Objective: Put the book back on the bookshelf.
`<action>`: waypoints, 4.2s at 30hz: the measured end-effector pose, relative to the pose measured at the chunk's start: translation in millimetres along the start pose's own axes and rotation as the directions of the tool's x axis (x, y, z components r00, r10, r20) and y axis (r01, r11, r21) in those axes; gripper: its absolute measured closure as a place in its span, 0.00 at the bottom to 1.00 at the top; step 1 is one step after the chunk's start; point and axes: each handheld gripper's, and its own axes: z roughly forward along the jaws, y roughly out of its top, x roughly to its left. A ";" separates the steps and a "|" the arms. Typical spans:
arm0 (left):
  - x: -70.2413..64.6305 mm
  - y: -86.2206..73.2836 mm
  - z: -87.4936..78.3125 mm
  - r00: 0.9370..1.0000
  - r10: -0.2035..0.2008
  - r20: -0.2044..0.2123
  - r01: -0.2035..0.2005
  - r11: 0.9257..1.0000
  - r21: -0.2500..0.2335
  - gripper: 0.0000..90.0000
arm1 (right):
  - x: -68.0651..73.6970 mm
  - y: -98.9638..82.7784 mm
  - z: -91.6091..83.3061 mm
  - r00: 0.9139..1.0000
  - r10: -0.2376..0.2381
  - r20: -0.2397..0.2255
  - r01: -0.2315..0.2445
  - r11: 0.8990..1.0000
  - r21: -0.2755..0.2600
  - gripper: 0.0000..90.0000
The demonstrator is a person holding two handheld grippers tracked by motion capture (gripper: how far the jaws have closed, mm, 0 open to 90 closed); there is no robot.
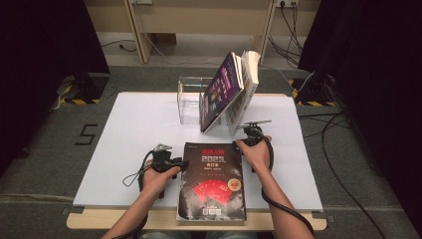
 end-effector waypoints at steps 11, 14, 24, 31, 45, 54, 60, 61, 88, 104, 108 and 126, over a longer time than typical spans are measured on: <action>-2.7 0.1 0.9 1.000 0.011 -0.017 -0.011 1.000 -0.002 0.68 | 3.5 -0.4 -0.6 1.000 0.003 0.020 -0.003 1.000 0.020 0.75; -2.6 0.3 0.9 1.000 0.010 -0.018 -0.010 1.000 0.000 0.68 | 3.9 -0.1 -0.9 1.000 0.008 0.024 -0.009 1.000 0.026 0.78; -2.6 1.0 0.9 1.000 0.007 -0.018 -0.007 1.000 0.005 0.68 | -0.4 0.4 -2.0 1.000 0.022 0.008 -0.023 0.999 0.041 0.83; -2.8 1.4 1.0 1.000 0.010 -0.020 -0.010 1.000 0.009 0.68 | -1.5 -0.4 -2.1 1.000 0.023 0.006 -0.023 0.999 0.035 0.88; -2.6 1.7 0.8 1.000 0.020 -0.022 -0.020 1.000 0.014 0.68 | -5.2 -2.0 -4.9 0.999 0.022 -0.028 -0.022 1.000 0.022 0.94; -2.2 1.1 0.7 1.000 0.016 -0.022 -0.016 1.000 0.009 0.69 | -12.1 -7.4 -5.6 0.989 0.110 -0.096 -0.108 0.994 0.022 0.78; -2.9 0.9 0.9 1.000 0.017 -0.026 -0.017 1.000 0.008 0.69 | -8.4 -6.6 -5.0 0.994 0.085 -0.069 -0.084 0.996 0.023 0.78; -3.1 1.0 1.0 1.000 0.017 -0.025 -0.017 1.000 0.008 0.69 | -7.4 -6.5 -5.0 0.995 0.076 -0.058 -0.075 0.997 0.024 0.80; 3.3 4.6 -25.3 1.000 0.026 -0.002 -0.026 0.995 -0.095 0.59 | 27.8 -1.3 -58.4 0.987 -0.048 -0.151 0.015 0.978 -0.208 0.98; 20.5 -0.9 -53.5 0.999 0.005 -0.032 -0.011 0.982 -0.188 0.51 | 78.1 17.1 -117.6 0.964 -0.213 -0.159 0.120 0.882 -0.456 0.98; 23.7 -4.8 -54.4 0.996 0.039 -0.083 -0.053 0.983 -0.175 0.48 | 88.1 21.7 -127.3 0.959 -0.241 -0.151 0.137 0.857 -0.496 0.98; 29.6 -9.3 -56.4 0.995 0.021 -0.094 -0.037 0.985 -0.171 0.46 | 111.7 45.3 -149.6 0.955 -0.274 -0.116 0.148 0.776 -0.613 0.98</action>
